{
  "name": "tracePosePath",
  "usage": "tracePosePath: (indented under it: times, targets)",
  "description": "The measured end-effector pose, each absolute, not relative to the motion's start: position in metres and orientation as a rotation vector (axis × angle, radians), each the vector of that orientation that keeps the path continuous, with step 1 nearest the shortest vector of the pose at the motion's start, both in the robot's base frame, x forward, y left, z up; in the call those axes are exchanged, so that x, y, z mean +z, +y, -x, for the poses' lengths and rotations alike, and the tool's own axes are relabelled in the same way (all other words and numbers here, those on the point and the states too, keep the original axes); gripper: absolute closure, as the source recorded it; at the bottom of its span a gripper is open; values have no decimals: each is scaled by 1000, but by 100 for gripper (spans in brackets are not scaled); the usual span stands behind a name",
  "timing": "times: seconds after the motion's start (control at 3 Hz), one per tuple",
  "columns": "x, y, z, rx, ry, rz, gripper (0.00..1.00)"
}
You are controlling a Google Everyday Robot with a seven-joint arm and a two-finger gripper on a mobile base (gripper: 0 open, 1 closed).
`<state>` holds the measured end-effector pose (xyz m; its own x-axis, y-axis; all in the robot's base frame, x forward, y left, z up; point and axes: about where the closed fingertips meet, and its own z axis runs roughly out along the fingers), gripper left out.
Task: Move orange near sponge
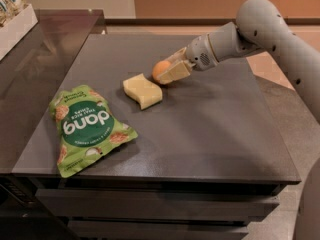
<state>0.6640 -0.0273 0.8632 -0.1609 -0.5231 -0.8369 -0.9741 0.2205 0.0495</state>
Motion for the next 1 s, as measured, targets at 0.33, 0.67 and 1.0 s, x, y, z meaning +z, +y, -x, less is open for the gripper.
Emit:
tracePosePath:
  times: [0.33, 0.67, 1.0]
  targets:
    - [859, -28, -667, 818, 1791, 1389, 13]
    - [858, -25, -666, 822, 1790, 1393, 0]
    - [858, -25, -666, 823, 1790, 1393, 0]
